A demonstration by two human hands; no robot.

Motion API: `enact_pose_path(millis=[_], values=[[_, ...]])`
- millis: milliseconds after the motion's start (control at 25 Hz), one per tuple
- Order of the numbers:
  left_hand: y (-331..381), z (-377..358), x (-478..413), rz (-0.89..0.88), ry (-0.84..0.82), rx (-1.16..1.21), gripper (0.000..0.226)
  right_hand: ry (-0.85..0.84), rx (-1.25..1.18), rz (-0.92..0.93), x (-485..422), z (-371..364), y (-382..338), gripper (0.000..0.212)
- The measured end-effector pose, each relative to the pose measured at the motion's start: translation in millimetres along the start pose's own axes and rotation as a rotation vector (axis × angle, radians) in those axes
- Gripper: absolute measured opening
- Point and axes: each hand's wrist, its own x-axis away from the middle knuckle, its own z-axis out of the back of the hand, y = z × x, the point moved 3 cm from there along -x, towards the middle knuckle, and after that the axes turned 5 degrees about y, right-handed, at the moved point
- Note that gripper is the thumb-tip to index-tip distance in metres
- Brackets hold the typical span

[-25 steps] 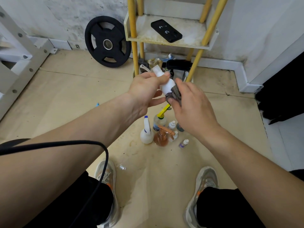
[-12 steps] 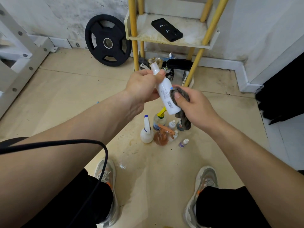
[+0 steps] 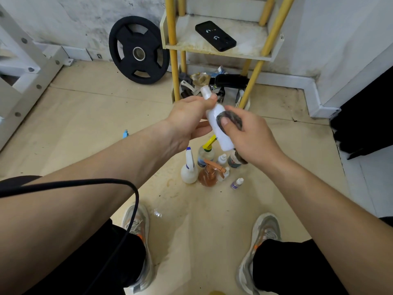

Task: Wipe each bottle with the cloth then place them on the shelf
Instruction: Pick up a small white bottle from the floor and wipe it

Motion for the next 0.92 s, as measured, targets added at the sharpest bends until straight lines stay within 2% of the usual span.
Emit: enact_pose_path(millis=[40,160,320,440,640,720,760,840,920], values=[[0.1,0.1,-0.9,0.007,-0.033,-0.007,0.018,-0.004,-0.146,-0.071,-1.6,0.6,5.3,0.026],[3.2,0.9,-2.6,0.051,-0.128,-0.034,0.026,-0.032,-0.467,-0.265,-3.7,1.1,12.9,0.028],[11.0,2.2,-1.1,0.061,-0.220,-0.027,0.033,-0.095,-0.758,-0.425,-5.3,6.8,10.3,0.024],[13.0,6.0,-3.3,0.013,-0.244,-0.077,0.036,-0.150,-0.892,-0.482,-2.8,5.3,10.3,0.025],[12.0,7.9,-6.7,-0.070,-0.244,-0.076,0.018,-0.220,-0.958,-0.531,-0.3,-1.0,8.3,0.028],[13.5,7.5,-7.2,-0.111,-0.202,-0.067,0.012,-0.185,-0.891,-0.465,-0.5,-1.5,4.3,0.025],[13.9,7.4,-7.2,-0.122,-0.161,-0.045,0.012,-0.156,-0.753,-0.373,0.2,-0.8,1.3,0.023],[13.9,9.0,-7.1,-0.126,-0.047,0.021,0.010,-0.077,-0.315,-0.088,4.1,0.4,-3.7,0.019],[14.3,10.8,-6.8,-0.129,0.057,0.065,0.014,-0.048,0.074,0.116,13.3,-5.4,-9.4,0.030]])
